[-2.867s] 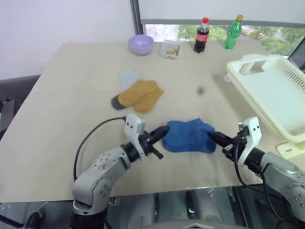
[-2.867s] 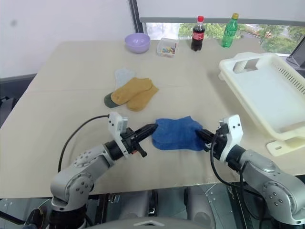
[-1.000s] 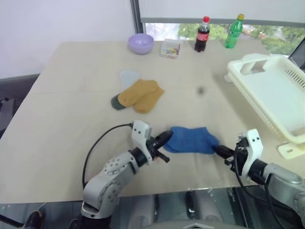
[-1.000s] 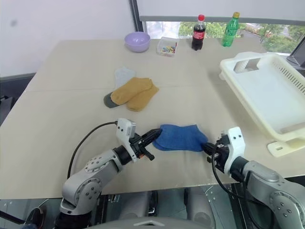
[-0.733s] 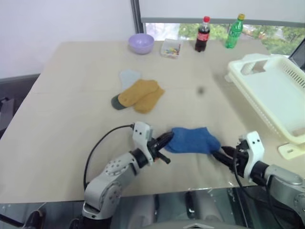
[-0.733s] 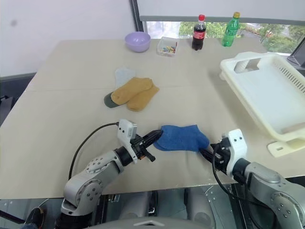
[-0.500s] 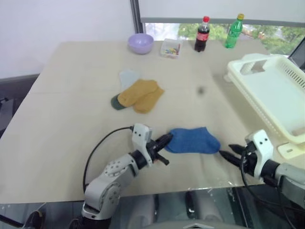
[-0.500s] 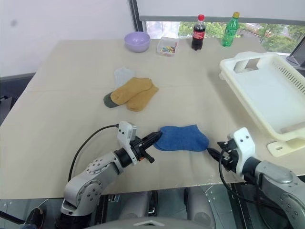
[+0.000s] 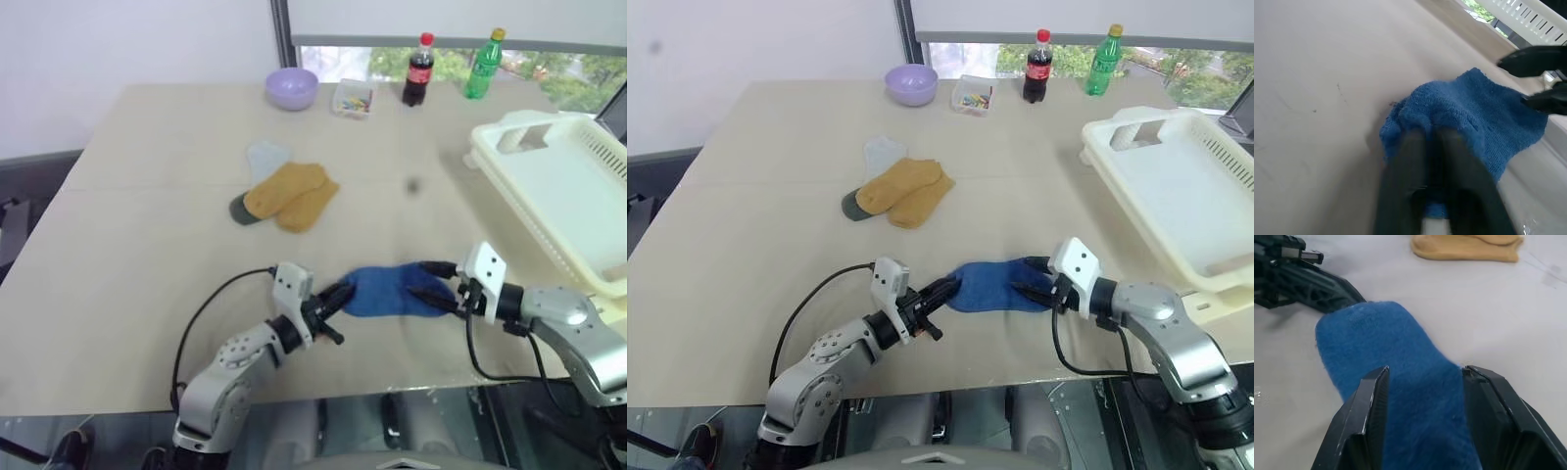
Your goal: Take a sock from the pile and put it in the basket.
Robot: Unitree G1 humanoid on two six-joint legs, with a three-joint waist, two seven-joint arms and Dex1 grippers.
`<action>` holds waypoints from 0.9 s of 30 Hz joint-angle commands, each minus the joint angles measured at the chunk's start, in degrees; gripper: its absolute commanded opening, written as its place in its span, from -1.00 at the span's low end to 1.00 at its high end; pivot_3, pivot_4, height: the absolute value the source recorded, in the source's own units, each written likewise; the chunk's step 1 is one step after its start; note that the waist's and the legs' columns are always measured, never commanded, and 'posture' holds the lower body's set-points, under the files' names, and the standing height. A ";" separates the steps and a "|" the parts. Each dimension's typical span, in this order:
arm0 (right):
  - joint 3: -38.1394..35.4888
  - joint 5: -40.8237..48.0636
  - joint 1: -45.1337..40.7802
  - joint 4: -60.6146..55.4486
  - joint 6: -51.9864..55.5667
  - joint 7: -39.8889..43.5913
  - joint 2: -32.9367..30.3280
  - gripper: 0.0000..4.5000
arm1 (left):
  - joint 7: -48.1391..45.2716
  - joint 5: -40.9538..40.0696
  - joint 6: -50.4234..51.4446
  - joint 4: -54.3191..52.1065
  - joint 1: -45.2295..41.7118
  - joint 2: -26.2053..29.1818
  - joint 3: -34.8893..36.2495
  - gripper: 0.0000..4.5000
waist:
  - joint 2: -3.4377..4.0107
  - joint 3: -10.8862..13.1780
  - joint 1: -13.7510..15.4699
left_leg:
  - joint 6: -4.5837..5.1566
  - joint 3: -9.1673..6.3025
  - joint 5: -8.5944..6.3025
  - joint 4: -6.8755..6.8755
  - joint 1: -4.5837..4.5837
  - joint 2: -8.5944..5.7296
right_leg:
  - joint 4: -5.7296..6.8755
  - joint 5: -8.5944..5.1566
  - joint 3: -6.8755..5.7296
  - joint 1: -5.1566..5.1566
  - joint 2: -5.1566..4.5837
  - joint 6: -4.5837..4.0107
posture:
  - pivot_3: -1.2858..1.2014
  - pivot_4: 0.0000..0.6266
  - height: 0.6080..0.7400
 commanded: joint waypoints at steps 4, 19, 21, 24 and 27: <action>2.83 -3.32 -3.88 6.35 -4.13 6.01 1.53 0.08 | -1.16 1.17 -2.86 0.59 -0.40 0.00 -0.74 0.68 | 0.00 0.00 -0.04 | 0.00 0.07 0.00 0.01 0.05 -0.01 | 0.02 0.05 0.06 0.02 0.00 -0.07 | 0.03 -0.52 1.00; 6.73 -12.85 -6.32 15.45 -2.30 5.53 2.68 0.08 | -3.52 -7.83 3.21 -1.08 -1.52 1.82 5.53 0.99 | -0.02 -0.05 -0.29 | 0.00 0.05 0.00 0.05 0.46 0.02 | 0.27 -0.03 0.08 0.29 0.01 0.04 | 0.03 -0.52 1.00; 6.88 -12.84 -6.02 14.98 -1.95 5.17 3.10 0.08 | -4.05 -14.37 8.31 -1.24 -1.65 1.84 7.84 0.99 | -0.03 -0.06 -0.34 | 0.00 0.04 0.00 0.08 0.52 0.04 | 0.27 -0.03 0.06 0.35 0.00 0.05 | 0.03 -0.52 1.00; 7.25 -13.02 -5.91 14.25 -1.43 4.57 3.77 0.08 | -1.70 -19.47 17.61 1.10 -3.33 2.81 9.01 0.99 | -0.08 -0.09 -0.39 | 0.00 0.03 0.00 0.12 0.59 0.10 | 0.27 -0.04 0.05 0.45 -0.01 0.06 | 0.03 -0.52 1.00; 7.28 -13.10 -6.04 13.71 -0.67 4.27 4.46 0.08 | 1.38 -19.27 24.85 3.00 -6.09 4.03 7.11 0.99 | -0.18 -0.15 -0.38 | 0.00 -0.01 0.00 0.11 0.85 0.04 | 0.27 -0.04 0.01 0.70 0.00 0.07 | 0.03 -0.52 1.00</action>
